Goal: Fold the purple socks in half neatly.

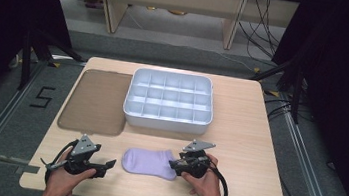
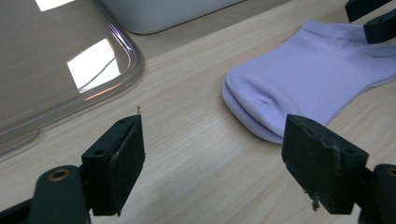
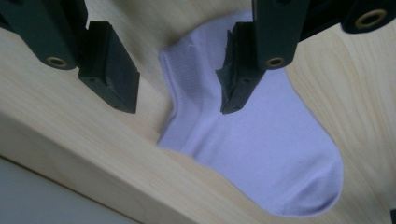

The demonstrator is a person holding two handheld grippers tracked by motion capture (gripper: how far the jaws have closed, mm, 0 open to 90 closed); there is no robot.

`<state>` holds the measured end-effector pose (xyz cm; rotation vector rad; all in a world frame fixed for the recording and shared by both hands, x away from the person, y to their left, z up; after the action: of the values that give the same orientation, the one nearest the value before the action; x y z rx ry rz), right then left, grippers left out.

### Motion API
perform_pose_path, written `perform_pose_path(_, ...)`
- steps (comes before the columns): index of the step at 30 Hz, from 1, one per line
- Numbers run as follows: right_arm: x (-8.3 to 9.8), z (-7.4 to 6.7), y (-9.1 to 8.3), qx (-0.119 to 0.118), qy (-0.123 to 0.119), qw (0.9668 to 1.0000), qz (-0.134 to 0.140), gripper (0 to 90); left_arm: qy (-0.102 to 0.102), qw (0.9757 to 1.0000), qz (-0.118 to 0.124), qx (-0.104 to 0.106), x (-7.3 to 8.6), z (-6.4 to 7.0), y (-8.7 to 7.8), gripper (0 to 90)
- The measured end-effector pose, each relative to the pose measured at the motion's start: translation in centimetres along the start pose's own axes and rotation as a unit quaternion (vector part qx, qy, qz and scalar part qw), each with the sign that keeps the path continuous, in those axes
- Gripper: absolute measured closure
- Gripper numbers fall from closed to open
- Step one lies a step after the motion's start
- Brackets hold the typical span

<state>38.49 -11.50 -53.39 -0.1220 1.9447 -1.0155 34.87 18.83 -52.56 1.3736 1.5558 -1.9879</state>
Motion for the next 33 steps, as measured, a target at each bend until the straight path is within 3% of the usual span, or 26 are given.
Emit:
perform_pose_path(1, -0.1, 0.1, 0.4, -0.004, -0.012, 0.9998, 0.012, 48.7, 0.003, 1.0, -0.004, 0.003, 0.0, -0.1, 0.0, 20.7)
perform_pose_path(3, 0.1, 0.0, 0.6, 0.0, -0.01, 0.9999, -0.009, 50.3, -0.004, 1.0, 0.005, 0.001, -0.1, 0.0, 0.1, 20.7)
perform_pose_path(4, 0.1, 0.1, 0.9, 0.004, -0.021, 0.9998, -0.003, 51.7, 0.001, 1.0, 0.001, 0.002, -0.1, 0.0, 0.1, 20.7)
perform_pose_path(8, 0.3, 0.1, 1.2, 0.01, -0.028, 0.9993, -0.024, 56.9, 0.001, 1.0, -0.002, 0.006, 0.0, 0.0, 0.1, 20.7)
perform_pose_path(9, 0.2, 0.2, 1.4, 0.004, -0.043, 0.9989, -0.02, 57.9, 0.0, 1.0, 0.001, 0.004, 0.0, 0.0, 0.1, 20.8)
perform_pose_path(11, 0.1, 0.1, 1.4, 0.002, -0.04, 0.9989, -0.022, 61.8, -0.003, 1.0, 0.003, 0.002, -0.1, 0.0, 0.1, 21.0)
perform_pose_path(15, 0.0, -0.1, 1.7, 0.006, -0.059, 0.9981, -0.018, 70.4, -0.003, 1.0, 0.003, 0.003, 0.0, 0.0, 0.2, 21.2)
perform_pose_path(21, 0.0, -0.2, 1.7, -0.002, -0.06, 0.998, -0.019, 81.9, 0.002, 1.0, 0.0, 0.006, -0.1, 0.0, 0.1, 21.5)
perform_pose_path(25, -0.2, -0.6, 1.2, -0.012, -0.077, 0.9966, -0.026, 83.4, 0.0, 1.0, 0.0, 0.006, 0.0, 0.0, 0.1, 21.4)
perform_pose_path(27, -0.4, -0.9, 0.7, -0.009, -0.058, 0.9981, -0.018, 83.6, -0.005, 1.0, 0.003, 0.006, -0.1, 0.1, 0.1, 21.4)
perform_pose_path(28, -0.6, -0.9, 0.5, -0.019, -0.072, 0.997, -0.021, 83.7, 0.002, 1.0, -0.002, 0.006, 0.0, -0.1, 0.0, 21.4)
perform_pose_path(30, -0.7, -1.1, 0.2, -0.016, -0.07, 0.9974, -0.013, 83.7, 0.0, 1.0, -0.005, 0.008, 0.0, -0.1, 0.0, 21.4)
perform_pose_path(32, -0.7, -1.2, -0.2, -0.016, -0.07, 0.9973, -0.019, 83.8, -0.017, 0.9998, 0.008, 0.009, -0.1, 0.1, 0.2, 21.4)
perform_pose_path(33, -0.7, -1.1, -0.3, -0.021, -0.089, 0.9956, -0.02, 83.8, -0.017, 0.9998, 0.006, 0.009, -0.1, 0.1, 0.1, 21.4)
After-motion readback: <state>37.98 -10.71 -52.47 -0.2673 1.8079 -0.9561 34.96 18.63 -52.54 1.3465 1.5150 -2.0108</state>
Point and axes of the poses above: each handheld gripper's, and its own axes: y roughly forward along the jaws, x roughly out of its underside, z roughly to its right, the point moved 5 cm from there along y, roughly forward along the jaws, and after that the axes turned 8 degrees about -x, right-handed, at the moved point
